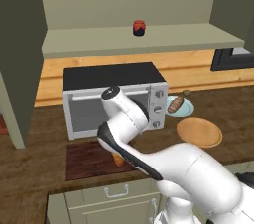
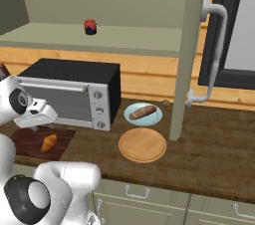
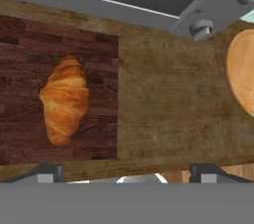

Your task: From the different types of pastries on the counter, select a croissant and place it on the cutting board. Then retrieve a jar of jam from the cabinet and place it alongside the croissant on the cutting board.

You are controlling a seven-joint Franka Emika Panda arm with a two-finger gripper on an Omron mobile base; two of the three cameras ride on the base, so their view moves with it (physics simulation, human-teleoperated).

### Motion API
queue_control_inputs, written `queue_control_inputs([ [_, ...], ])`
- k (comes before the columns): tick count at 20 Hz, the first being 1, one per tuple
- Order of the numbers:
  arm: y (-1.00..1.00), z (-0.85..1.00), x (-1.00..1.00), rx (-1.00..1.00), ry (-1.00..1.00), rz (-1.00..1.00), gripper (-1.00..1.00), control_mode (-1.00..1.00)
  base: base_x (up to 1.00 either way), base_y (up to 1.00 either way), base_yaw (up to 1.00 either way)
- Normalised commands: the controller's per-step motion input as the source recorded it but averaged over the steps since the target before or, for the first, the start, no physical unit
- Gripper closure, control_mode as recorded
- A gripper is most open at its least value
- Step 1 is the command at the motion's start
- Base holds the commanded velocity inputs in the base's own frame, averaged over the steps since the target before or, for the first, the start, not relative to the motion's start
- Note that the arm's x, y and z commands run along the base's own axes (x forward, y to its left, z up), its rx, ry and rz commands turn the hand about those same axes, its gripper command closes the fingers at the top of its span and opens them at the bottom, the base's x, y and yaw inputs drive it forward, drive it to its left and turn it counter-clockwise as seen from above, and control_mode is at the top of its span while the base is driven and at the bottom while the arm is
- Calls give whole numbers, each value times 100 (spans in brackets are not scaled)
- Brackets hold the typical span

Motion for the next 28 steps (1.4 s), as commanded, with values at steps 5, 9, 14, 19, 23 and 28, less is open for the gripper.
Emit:
queue_control_inputs([
  [5,-5,100,-38,20,-32,4,-100,-100,0,0,0],
  [9,-9,100,-13,25,-40,1,-100,-100,0,0,0],
  [14,-52,100,0,26,-45,4,-100,-100,0,0,0],
  [19,-28,100,7,29,-51,17,-100,-100,0,0,0],
  [23,-3,94,21,31,-54,27,-100,-100,0,0,0],
  [28,-4,74,-1,13,-61,23,-100,-100,0,0,0],
])
